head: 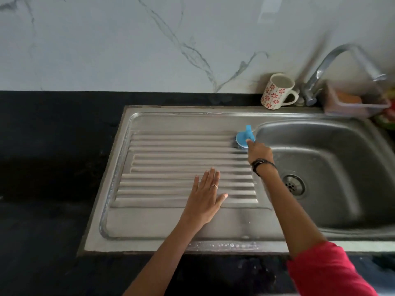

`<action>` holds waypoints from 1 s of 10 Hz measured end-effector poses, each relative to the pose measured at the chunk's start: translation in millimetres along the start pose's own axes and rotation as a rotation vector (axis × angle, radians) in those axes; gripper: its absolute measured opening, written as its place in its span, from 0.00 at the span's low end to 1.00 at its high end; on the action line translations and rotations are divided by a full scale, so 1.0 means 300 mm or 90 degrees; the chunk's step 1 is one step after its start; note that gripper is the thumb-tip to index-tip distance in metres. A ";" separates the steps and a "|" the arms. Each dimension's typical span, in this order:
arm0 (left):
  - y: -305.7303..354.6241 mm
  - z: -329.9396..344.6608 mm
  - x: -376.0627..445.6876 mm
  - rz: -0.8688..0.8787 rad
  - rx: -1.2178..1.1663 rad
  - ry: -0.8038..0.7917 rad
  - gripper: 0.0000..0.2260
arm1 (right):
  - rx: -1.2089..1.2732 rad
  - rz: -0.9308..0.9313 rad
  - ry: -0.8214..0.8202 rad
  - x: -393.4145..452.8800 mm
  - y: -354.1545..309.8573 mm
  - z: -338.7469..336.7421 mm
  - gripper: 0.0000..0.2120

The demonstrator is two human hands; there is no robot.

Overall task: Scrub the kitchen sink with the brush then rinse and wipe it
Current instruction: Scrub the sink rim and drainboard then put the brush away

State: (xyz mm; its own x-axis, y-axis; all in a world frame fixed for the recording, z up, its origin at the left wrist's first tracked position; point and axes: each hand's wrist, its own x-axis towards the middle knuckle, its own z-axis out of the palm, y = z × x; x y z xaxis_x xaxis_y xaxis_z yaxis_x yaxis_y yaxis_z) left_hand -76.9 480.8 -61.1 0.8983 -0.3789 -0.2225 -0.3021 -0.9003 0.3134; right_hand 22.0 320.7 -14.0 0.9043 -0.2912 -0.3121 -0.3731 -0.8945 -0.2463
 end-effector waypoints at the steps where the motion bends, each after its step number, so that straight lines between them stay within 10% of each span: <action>1: 0.068 0.005 0.030 -0.007 0.003 -0.005 0.41 | 0.185 0.048 0.002 -0.073 -0.033 -0.002 0.21; 10: 0.184 0.005 -0.010 -0.027 -0.061 0.023 0.30 | 0.223 0.077 0.038 -0.103 0.166 0.019 0.22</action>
State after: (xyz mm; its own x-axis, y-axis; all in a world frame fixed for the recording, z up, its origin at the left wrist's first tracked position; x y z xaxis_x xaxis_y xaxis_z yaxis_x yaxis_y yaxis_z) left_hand -96.9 432.0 -44.6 0.9208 -0.3320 -0.2045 -0.2339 -0.8899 0.3915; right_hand -25.8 287.1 -22.0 0.8564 -0.4160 -0.3059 -0.5164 -0.6858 -0.5129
